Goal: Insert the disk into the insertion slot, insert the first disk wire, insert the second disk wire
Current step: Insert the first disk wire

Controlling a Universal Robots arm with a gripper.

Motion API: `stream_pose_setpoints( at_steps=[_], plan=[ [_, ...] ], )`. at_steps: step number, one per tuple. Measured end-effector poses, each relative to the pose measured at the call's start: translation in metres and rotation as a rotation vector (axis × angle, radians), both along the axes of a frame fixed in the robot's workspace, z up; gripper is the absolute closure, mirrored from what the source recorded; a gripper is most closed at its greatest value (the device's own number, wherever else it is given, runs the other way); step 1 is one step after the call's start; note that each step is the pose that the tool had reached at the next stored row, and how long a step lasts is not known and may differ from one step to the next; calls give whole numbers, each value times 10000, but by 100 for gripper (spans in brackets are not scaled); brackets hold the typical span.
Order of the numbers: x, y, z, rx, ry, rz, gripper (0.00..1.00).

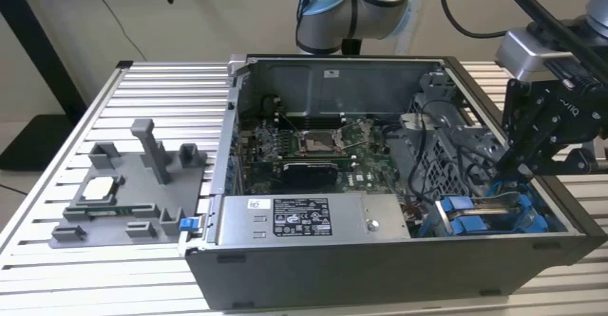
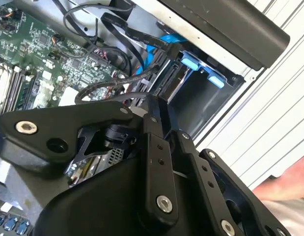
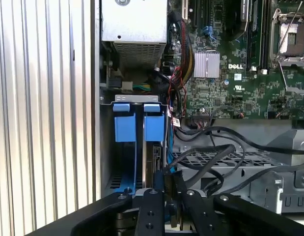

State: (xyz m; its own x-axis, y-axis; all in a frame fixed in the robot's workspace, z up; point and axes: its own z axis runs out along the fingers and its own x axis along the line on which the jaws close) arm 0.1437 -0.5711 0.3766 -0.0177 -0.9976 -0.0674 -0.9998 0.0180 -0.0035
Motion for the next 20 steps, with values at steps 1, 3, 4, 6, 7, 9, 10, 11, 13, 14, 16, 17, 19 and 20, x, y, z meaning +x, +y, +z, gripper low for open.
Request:
stream_pose_setpoints(
  at_steps=[1, 3, 4, 6, 7, 9, 10, 11, 13, 14, 16, 17, 19, 20],
  plan=[
    [10, -1, -7, 1, 0, 0, 100],
    [21, -1, -22, 2, 0, 0, 100],
    [28, -1, -29, 2, 0, 0, 100],
    [43, -2, -44, 1, 0, 0, 100],
    [49, -2, -52, 1, 0, 0, 100],
    [62, -2, -67, 0, 0, 0, 100],
    [68, -2, -75, 0, 0, 1, 100],
    [74, -2, -85, 1, 0, 0, 100],
    [83, -3, -103, 0, 0, 0, 100],
    [87, -4, -113, 1, 0, 0, 100],
    [94, -4, -130, 1, 0, 0, 100],
    [98, -5, -140, 1, 0, 0, 100],
    [104, -8, -159, 2, 0, -1, 100],
    [106, -12, -168, 1, 0, -1, 100]
  ],
)
